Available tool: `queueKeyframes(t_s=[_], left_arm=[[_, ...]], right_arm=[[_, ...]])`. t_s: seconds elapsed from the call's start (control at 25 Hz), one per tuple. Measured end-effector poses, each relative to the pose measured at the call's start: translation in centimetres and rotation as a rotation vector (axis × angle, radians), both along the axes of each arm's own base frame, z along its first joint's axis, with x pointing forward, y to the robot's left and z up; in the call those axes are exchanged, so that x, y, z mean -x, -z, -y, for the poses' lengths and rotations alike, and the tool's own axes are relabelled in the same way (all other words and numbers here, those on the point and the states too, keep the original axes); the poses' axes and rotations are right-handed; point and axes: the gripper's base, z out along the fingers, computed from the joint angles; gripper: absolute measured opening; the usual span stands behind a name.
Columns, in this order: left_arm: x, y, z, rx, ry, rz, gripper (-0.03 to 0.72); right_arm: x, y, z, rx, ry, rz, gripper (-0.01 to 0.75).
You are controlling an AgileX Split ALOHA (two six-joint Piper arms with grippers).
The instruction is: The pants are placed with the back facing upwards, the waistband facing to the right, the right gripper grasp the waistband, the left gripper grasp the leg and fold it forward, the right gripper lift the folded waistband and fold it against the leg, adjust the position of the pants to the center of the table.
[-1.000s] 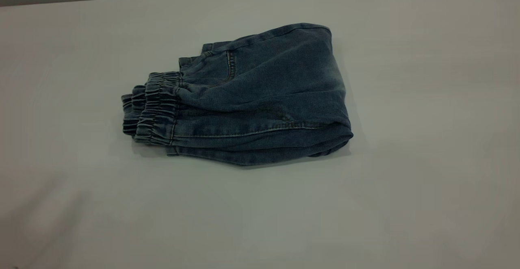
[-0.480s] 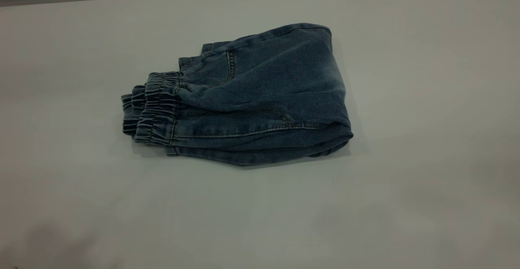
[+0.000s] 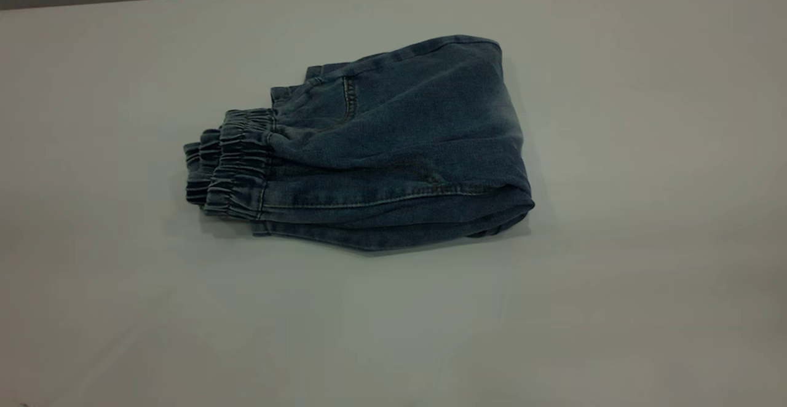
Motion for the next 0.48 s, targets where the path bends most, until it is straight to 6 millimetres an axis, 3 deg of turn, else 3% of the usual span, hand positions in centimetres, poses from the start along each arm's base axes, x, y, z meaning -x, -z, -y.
queueKeyframes(t_s=[0.2, 0.48], left_arm=[[2.3, 2.8, -1.1, 0.052, -0.028, 0.067, 0.359], [4.0, 2.8, -2.5, 0.103, -0.12, 0.16, 0.359]], right_arm=[[0.0, 0.1, 0.0, -0.011, 0.012, -0.02, 0.479], [-0.5, 0.0, 0.6, 0.048, 0.069, 0.038, 0.479]])
